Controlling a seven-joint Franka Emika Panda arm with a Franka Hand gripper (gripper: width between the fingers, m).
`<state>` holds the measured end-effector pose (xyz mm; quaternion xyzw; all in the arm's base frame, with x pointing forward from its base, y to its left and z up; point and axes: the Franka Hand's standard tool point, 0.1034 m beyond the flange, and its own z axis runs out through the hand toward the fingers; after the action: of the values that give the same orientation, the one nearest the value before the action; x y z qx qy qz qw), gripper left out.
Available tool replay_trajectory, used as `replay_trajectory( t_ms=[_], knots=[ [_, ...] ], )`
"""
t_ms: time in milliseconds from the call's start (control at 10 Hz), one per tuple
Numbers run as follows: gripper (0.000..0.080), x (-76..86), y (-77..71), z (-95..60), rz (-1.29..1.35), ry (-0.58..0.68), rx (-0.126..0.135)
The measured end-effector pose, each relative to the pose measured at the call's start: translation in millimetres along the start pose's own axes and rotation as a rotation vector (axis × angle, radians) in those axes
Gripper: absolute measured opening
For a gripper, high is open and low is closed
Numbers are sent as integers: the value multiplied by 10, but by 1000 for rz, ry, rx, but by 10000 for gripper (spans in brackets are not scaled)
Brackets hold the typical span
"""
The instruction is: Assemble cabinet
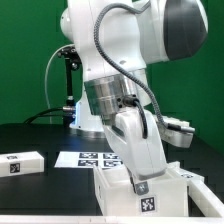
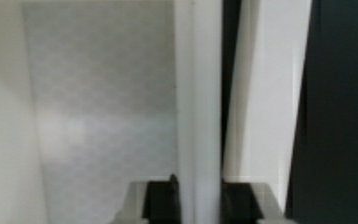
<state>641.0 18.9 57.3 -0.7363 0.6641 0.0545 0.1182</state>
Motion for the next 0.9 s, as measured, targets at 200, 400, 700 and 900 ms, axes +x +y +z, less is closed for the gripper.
replay_trajectory(
  t_ms=[200, 400, 700, 900],
  knots=[
    [88, -25, -3, 22, 2, -2, -4],
    [88, -155, -92, 104, 4, -11, -13],
    [88, -413, -165, 210, 27, -25, -35],
    [88, -411, -166, 212, 34, -7, -37]
  ],
)
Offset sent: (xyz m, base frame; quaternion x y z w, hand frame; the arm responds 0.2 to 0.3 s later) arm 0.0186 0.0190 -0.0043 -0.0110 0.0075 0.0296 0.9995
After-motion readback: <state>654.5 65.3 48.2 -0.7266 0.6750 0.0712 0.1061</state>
